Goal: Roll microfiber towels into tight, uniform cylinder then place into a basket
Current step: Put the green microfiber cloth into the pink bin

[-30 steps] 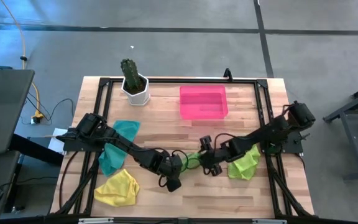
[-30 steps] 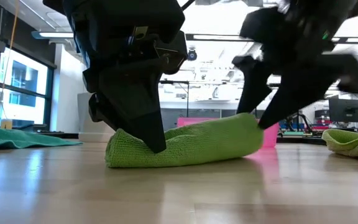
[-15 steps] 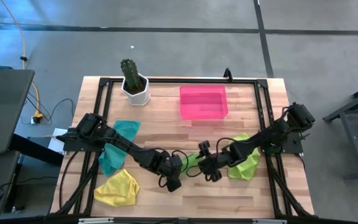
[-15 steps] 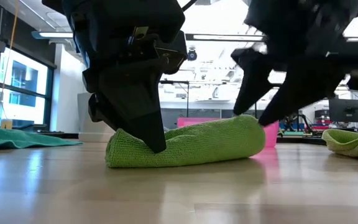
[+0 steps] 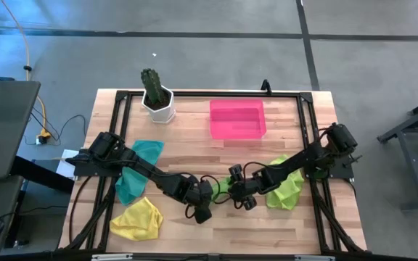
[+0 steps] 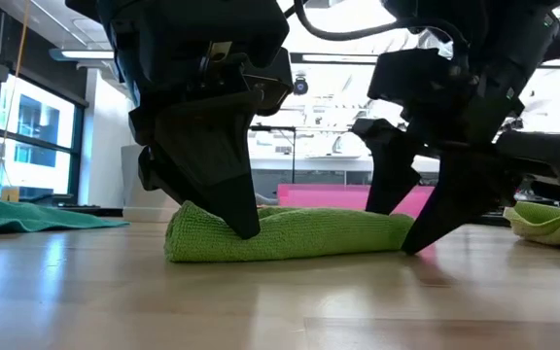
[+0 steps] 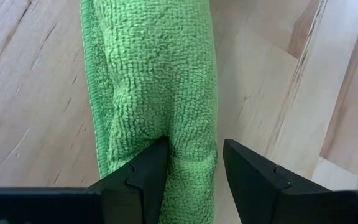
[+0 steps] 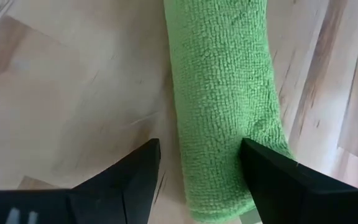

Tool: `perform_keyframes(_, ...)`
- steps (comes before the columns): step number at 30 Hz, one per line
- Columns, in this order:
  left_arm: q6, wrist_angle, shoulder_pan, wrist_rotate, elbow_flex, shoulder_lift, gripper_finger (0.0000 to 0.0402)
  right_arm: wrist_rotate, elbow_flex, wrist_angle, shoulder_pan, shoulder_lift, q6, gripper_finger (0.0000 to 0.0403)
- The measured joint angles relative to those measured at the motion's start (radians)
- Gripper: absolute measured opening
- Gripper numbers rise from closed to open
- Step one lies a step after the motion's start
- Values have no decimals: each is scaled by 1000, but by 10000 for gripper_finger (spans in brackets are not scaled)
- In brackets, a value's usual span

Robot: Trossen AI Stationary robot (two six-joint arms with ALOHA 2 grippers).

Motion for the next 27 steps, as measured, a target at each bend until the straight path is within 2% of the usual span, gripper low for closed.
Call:
perform_keyframes(5,23,1,0,-4,0,0,149,-9,3,-2,0,13,26,216)
perform_keyframes(10,139,3,-12,-11,0,1,149,-65,3,-15,-20,15,108,191)
perform_keyframes(17,202,2,-33,-58,-2,-20,149,-174,2,-13,-72,16,231,110)
perform_keyframes(23,210,-60,-55,-219,-4,-81,149,-261,2,-14,-109,17,293,26)
perform_keyframes(25,210,-87,-60,-246,-3,-99,149,-291,2,-14,-121,17,310,9)
perform_keyframes(27,210,-109,-66,-258,-4,-108,149,-332,2,-15,-133,17,330,10)
